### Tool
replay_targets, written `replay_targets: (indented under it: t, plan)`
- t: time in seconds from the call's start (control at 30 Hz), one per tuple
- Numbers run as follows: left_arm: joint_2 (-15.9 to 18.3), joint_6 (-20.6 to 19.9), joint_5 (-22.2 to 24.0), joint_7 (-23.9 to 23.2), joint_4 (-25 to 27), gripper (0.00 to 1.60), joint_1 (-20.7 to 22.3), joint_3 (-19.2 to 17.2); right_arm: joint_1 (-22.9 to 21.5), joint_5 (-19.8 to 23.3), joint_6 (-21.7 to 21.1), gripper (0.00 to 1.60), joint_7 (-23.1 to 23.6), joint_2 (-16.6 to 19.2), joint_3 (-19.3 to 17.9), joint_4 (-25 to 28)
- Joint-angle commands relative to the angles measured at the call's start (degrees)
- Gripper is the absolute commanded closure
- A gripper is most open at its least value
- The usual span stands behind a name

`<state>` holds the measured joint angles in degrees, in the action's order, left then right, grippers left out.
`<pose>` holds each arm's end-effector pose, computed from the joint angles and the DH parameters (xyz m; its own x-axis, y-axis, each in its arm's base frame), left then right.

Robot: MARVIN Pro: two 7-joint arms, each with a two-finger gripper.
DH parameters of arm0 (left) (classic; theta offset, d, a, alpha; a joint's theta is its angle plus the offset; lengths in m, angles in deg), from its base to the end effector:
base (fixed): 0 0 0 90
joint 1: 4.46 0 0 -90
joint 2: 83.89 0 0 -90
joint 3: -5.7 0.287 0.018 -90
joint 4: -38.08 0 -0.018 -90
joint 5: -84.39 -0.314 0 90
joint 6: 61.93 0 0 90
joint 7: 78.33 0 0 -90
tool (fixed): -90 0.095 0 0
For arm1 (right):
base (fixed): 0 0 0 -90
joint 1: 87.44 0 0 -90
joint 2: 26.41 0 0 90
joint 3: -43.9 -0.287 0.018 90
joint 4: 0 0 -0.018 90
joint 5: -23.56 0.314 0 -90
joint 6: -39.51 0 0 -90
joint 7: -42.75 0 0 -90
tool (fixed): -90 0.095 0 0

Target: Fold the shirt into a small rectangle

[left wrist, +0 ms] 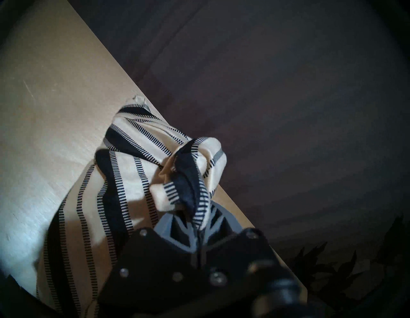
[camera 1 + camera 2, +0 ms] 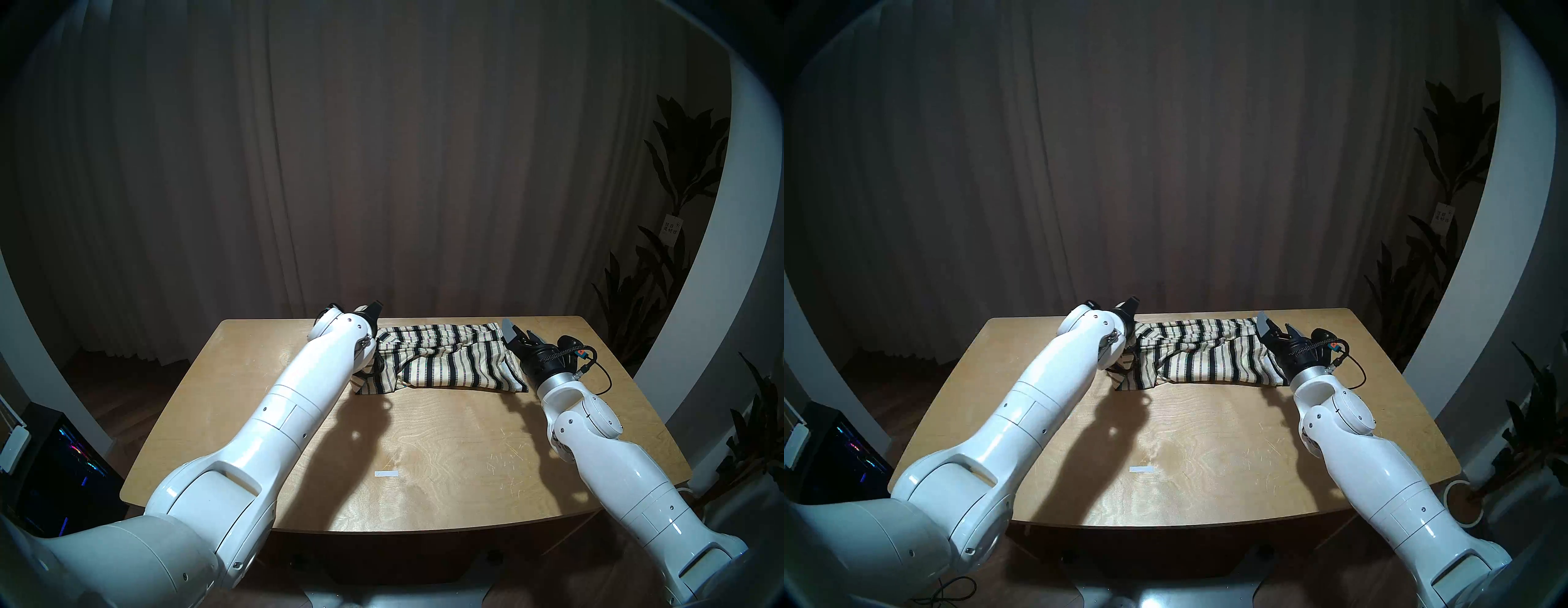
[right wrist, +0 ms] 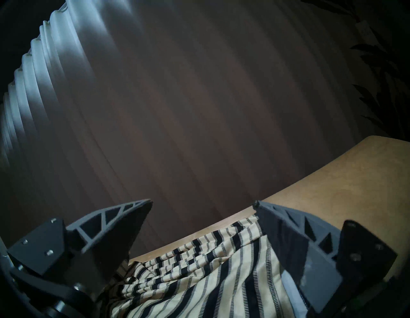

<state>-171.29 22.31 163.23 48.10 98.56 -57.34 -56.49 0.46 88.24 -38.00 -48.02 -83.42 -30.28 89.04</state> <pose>0.5595 -0.1217 -0.2668 0.3991 0.7722 0.4943 0.3373 -0.6250 0.7040 0.4247 -0.0840 -0.2928 0.0082 -0.5308 0.8475 0.1081 -0.8421 -0.5284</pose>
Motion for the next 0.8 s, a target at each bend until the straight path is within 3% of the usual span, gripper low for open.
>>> replay_targets:
  t: [0.0, 0.13, 0.2, 0.3, 0.43, 0.77]
  plan:
    - [-6.82, -0.12, -1.10, -0.52, -3.05, 1.60, 6.87, 1.90, 3.12, 0.94, 1.95, 0.00, 0.02, 0.99, -2.18, 2.49]
    - [-7.91, 0.10, -1.27, -1.15, -4.43, 1.60, 6.99, 3.11, 4.85, 1.52, 2.70, 0.00, -0.12, 1.35, -3.13, 3.32]
    - [-10.22, 0.03, -1.36, -0.61, -8.23, 1.60, 9.58, 3.30, 5.71, 1.80, 3.03, 0.00, -0.16, 1.51, -3.54, 3.80]
    - [-10.73, 0.17, -1.52, -1.09, -8.32, 1.60, 9.21, 3.67, 6.63, 2.06, 3.37, 0.00, -0.22, 1.65, -3.92, 4.20]
    - [-13.96, 0.33, -1.77, -1.15, -11.88, 1.60, 11.77, 4.01, 8.34, 2.63, 4.07, 0.00, -0.44, 1.76, -4.66, 5.15]
    - [-18.11, 0.68, -1.86, -1.88, -15.86, 1.60, 16.08, 4.30, 11.17, 3.46, 5.24, 0.00, -0.74, 2.05, -5.79, 6.51]
